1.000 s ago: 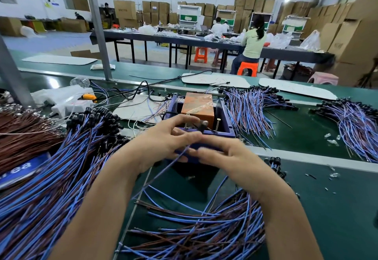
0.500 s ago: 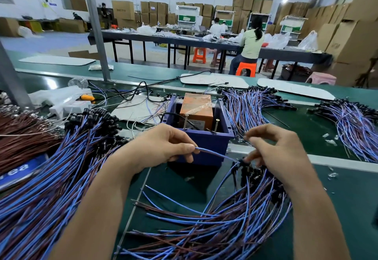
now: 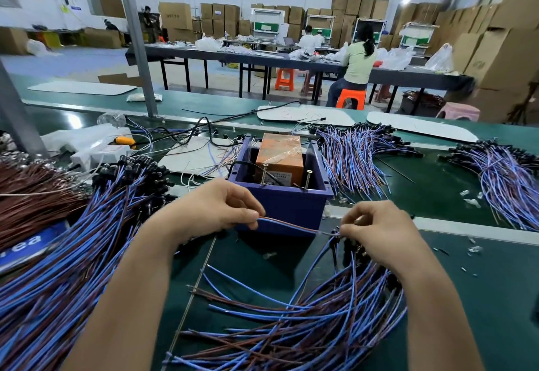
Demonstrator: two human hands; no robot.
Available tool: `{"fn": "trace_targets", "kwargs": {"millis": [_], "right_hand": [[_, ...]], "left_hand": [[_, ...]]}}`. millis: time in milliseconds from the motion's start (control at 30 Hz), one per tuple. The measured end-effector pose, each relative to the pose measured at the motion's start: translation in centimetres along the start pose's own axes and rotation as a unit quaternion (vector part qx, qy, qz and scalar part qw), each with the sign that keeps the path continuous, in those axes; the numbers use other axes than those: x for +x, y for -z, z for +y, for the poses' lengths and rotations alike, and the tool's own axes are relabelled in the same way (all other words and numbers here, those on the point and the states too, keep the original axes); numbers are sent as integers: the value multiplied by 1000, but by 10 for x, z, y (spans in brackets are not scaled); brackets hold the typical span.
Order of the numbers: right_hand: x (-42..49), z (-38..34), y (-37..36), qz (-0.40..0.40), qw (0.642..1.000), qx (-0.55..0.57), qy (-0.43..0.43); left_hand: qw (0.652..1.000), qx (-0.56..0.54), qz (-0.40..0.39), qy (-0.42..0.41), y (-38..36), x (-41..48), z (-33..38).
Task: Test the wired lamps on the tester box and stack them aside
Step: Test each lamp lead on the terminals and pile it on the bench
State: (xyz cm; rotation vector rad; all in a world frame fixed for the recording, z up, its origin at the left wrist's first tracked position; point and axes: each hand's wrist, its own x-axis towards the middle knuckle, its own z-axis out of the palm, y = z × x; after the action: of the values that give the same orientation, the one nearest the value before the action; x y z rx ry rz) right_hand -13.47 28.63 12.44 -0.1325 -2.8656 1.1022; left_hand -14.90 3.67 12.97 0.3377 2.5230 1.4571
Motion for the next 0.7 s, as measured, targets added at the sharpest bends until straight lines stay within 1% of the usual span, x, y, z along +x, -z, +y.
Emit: {"fn": "trace_targets", "kwargs": {"millis": [67,133,233,300,333,367,400,433,467,500,533,567,700], "right_hand": [[5,8,-3,-1,999,-28,-37],[9,13,-7,-10,998,-39,-55],[10,17,-13,-44,995,-58,-65],[10,17,-17,-60,994,-62,-59],[10,14,-19,-53,996,-48,-45],[9,8,-20,-40,999,-6,-22],[7,0,-22,-29,997,69,11],[3,-10,-23,-29,985,163,48],[-1,-21,-25,-39,962,257,82],[-5,-31,-27,-43,939,323,113],[-8,-38,-30,-38,925,350,139],[-10,-43,-33,-23,924,349,158],[-11,-49,-47,45,935,315,157]], "left_hand": [[1000,11,13,19,10,-3,-6],[999,-6,37,31,17,-7,-9],[991,-101,91,17,20,-8,-7],[979,-178,94,-4,16,-8,-1],[975,-204,89,-13,13,-7,3],[972,-218,86,-18,9,-6,6],[971,-221,88,-22,4,-4,8],[971,-220,95,-25,-1,-2,11],[971,-215,103,-28,-7,1,12],[971,-211,111,-31,-12,4,13],[970,-212,115,-34,-18,7,15],[968,-217,117,-38,-22,8,16],[959,-254,121,-44,-31,12,18]]}}
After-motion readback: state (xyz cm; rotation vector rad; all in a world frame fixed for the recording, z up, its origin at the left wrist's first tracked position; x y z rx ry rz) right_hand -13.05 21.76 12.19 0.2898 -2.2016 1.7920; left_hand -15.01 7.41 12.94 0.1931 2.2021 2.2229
